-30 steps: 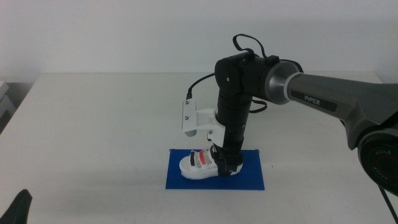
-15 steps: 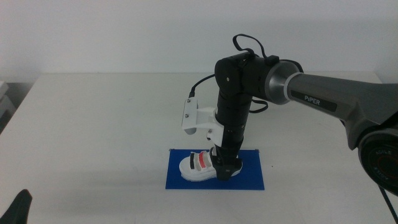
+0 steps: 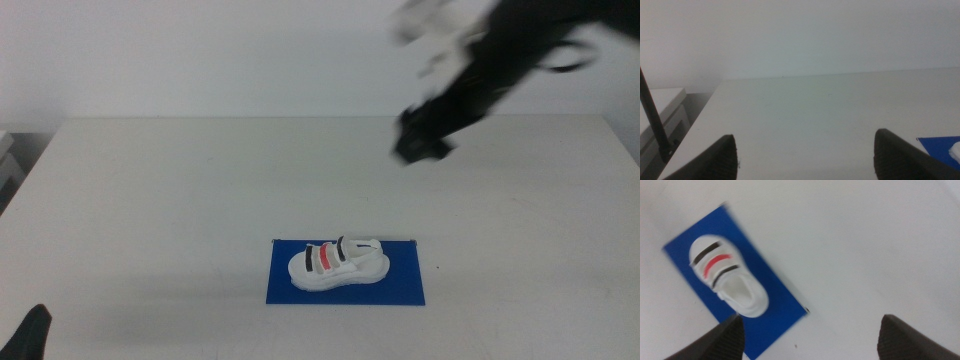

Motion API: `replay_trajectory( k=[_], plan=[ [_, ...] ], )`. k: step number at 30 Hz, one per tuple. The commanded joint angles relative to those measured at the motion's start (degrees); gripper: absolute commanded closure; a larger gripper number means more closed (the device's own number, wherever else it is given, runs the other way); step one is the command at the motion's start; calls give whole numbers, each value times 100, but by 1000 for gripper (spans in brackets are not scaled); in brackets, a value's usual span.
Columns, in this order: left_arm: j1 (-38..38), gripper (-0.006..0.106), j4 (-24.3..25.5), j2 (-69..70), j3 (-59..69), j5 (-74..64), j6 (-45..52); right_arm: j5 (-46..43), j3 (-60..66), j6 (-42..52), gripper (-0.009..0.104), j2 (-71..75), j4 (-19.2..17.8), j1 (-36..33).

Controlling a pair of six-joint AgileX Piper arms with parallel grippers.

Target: Use one arm to grab the shoe from the table and place it on the mat.

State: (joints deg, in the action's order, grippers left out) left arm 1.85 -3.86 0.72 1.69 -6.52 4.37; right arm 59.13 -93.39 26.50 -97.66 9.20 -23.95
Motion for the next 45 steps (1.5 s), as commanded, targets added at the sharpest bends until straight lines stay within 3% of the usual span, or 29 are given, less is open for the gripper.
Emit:
replay_trajectory(
  k=[1, 5, 11, 20, 26, 31, 37, 45],
  plan=[
    [25, 7, -55, 79, 40, 469, -27, -605, 436, -786, 28, 924, 37, 329],
    [25, 7, -55, 79, 40, 469, -27, -1258, 1587, -1386, 32, 2128, 37, 826],
    [25, 7, -55, 79, 40, 469, -27, -2223, 3307, -1222, 32, 3751, 7, 1255],
    [25, 7, -55, 79, 40, 469, -27, -3542, 5649, -992, 3, 5778, -2, 1397],
    [25, 7, -55, 79, 40, 469, -27, -4249, 6718, -1147, 3, 6815, -8, 1397],
    [25, 7, -55, 79, 40, 469, -27, -4417, 7335, -1190, 3, 7535, -95, 1397],
    [25, 7, -55, 79, 40, 469, -27, -4423, 8022, -1190, 3, 8442, -775, 1397],
    [25, 7, -55, 79, 40, 469, -27, -4423, 8721, -1190, 3, 9630, -708, 1397]
  ],
)
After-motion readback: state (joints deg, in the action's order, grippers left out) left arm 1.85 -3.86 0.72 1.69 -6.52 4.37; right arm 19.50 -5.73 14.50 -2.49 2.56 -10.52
